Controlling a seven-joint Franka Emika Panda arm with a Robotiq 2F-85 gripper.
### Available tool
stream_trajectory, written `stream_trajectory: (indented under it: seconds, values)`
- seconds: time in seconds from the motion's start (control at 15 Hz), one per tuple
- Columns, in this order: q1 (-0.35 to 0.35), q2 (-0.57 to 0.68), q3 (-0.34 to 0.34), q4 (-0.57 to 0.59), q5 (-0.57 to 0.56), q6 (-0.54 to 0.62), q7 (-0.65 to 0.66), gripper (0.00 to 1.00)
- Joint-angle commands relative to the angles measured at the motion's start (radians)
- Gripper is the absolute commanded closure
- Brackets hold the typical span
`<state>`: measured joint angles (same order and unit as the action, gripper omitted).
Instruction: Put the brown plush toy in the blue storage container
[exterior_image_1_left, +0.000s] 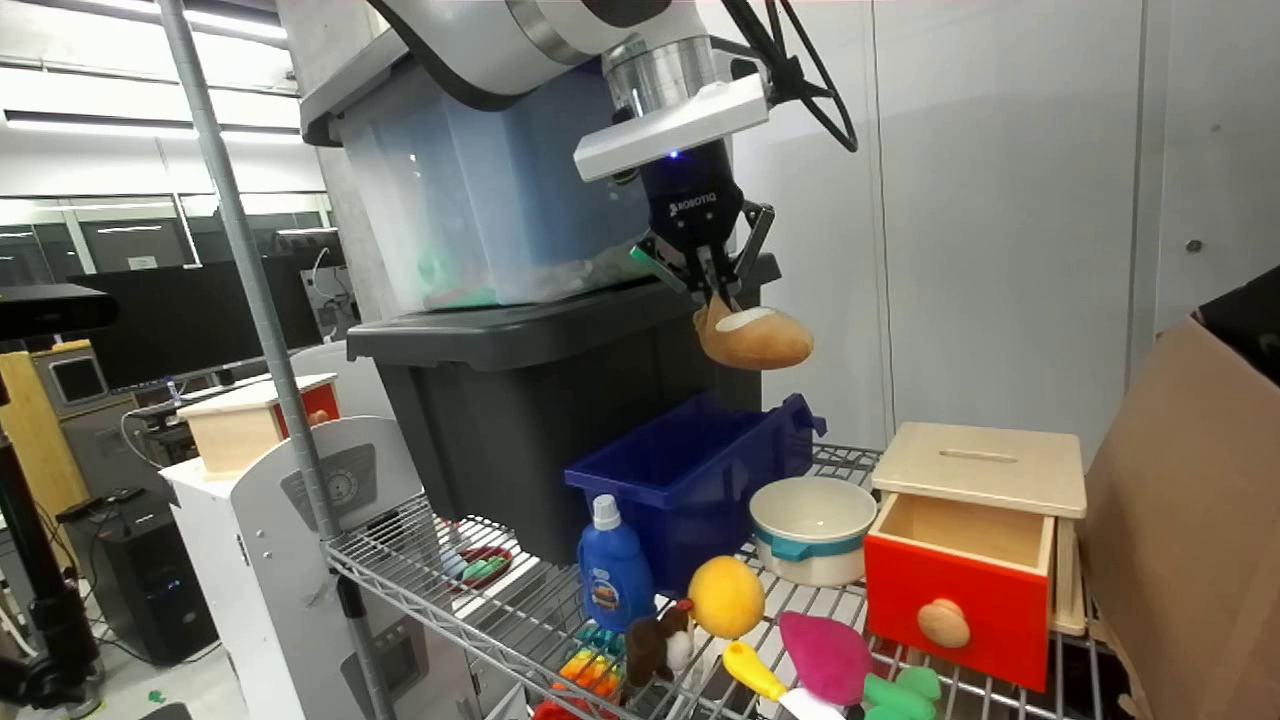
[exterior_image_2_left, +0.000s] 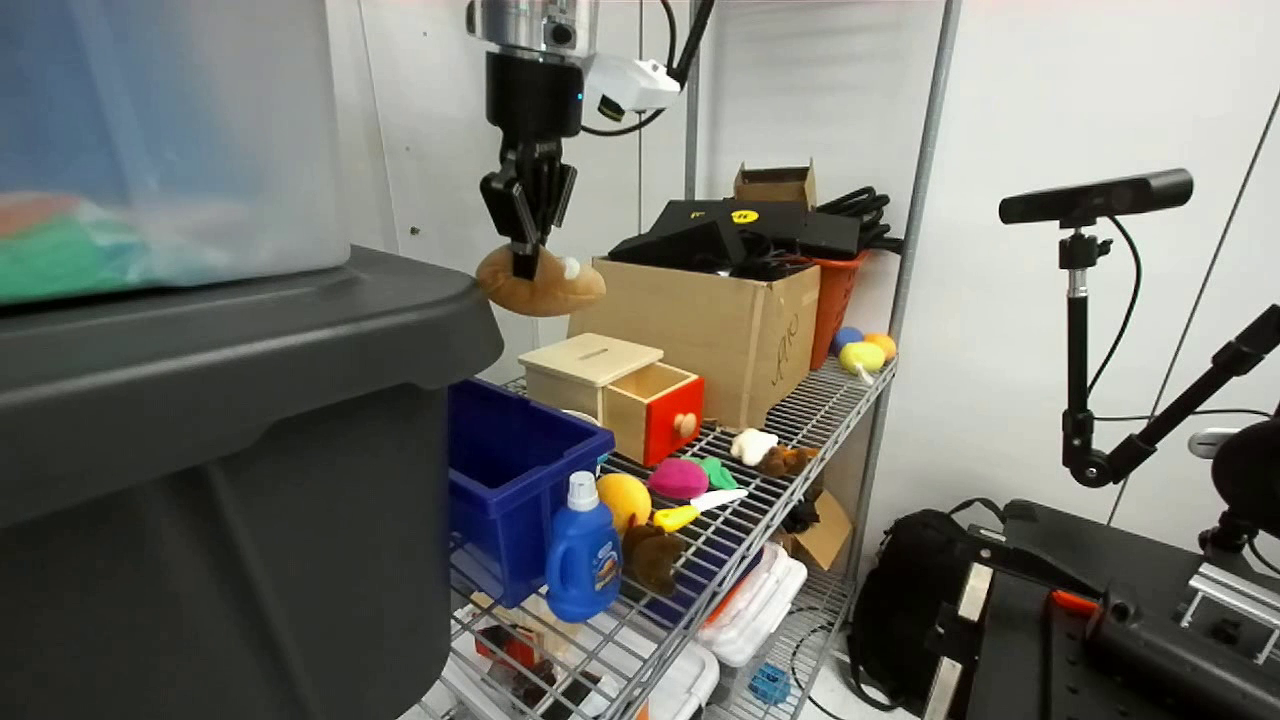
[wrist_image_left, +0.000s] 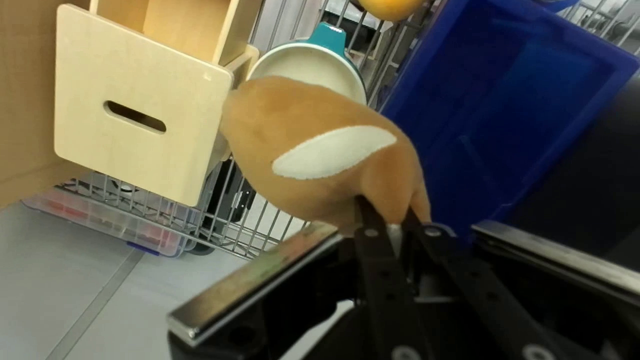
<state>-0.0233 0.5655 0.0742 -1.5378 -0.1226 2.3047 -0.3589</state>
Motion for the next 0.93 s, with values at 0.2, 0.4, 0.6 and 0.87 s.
stream_trajectory:
  seconds: [0.2,0.4,0.6,0.87]
  values:
    - [-0.025,0.044,0.045,0.055,0.056,0.023,-0.112,0.98]
    - [-0.028,0.059,0.056,0.073,0.065,0.018,-0.148,0.98]
    - [-0.028,0.073,0.065,0.09,0.065,0.012,-0.172,0.98]
    - [-0.032,0.082,0.075,0.094,0.066,0.011,-0.199,0.98]
